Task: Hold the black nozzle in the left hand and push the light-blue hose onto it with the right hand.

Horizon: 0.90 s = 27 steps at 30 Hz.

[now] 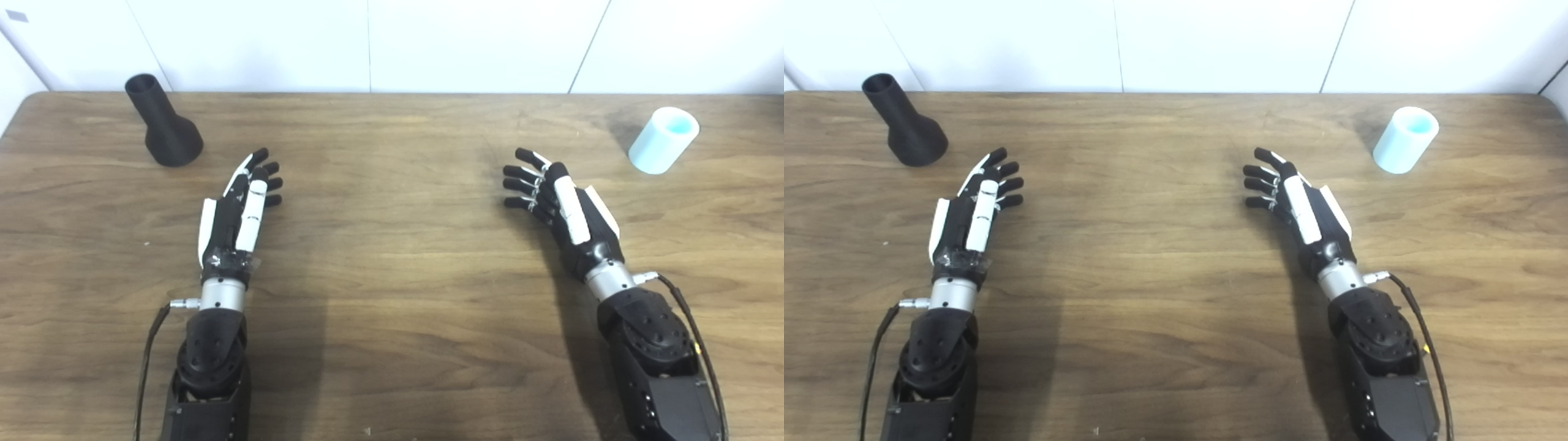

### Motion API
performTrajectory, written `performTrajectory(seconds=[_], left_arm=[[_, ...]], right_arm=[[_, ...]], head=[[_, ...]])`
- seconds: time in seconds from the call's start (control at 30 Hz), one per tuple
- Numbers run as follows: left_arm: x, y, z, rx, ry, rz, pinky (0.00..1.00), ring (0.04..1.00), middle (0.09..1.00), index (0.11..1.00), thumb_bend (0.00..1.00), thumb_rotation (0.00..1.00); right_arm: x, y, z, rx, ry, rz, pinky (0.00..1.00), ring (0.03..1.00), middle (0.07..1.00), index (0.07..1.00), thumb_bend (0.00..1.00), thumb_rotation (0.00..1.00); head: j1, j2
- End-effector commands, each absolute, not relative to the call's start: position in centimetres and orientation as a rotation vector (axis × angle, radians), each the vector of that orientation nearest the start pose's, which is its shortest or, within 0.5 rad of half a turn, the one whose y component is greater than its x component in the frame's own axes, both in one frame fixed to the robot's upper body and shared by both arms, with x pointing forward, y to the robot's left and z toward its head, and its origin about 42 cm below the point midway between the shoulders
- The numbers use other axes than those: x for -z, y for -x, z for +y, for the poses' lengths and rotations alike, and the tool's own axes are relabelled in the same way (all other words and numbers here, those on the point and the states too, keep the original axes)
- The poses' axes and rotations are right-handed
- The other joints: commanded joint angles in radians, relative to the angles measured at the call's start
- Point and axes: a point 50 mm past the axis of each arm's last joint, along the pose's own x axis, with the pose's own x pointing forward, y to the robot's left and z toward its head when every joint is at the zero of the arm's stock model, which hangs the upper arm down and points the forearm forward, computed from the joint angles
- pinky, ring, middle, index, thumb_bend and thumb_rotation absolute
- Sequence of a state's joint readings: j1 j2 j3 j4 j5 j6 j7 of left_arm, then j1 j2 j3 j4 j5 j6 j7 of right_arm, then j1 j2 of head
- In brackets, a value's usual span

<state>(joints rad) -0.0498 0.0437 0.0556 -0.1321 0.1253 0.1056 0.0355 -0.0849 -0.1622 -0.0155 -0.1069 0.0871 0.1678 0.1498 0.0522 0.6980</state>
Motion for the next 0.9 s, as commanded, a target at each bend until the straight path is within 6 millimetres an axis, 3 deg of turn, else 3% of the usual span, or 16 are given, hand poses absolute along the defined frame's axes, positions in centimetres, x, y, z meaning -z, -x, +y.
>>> performTrajectory(seconds=[0.0,0.87], left_arm=[[-15.44,-30.09,23.59,-0.093,-0.165,-0.143,0.75,0.807,0.853,0.904,0.33,0.82],[-15.18,-30.25,23.7,-0.088,-0.169,-0.145,0.75,0.796,0.845,0.891,0.33,0.82]], right_arm=[[-15.45,-31.24,-25.09,-0.172,0.096,-0.068,0.7,0.807,0.805,0.87,0.45,1.0],[-15.37,-31.24,-25.05,-0.17,0.108,-0.064,0.65,0.788,0.804,0.874,0.46,1.0]], head=[[0.001,0.001],[0.022,-0.009]])
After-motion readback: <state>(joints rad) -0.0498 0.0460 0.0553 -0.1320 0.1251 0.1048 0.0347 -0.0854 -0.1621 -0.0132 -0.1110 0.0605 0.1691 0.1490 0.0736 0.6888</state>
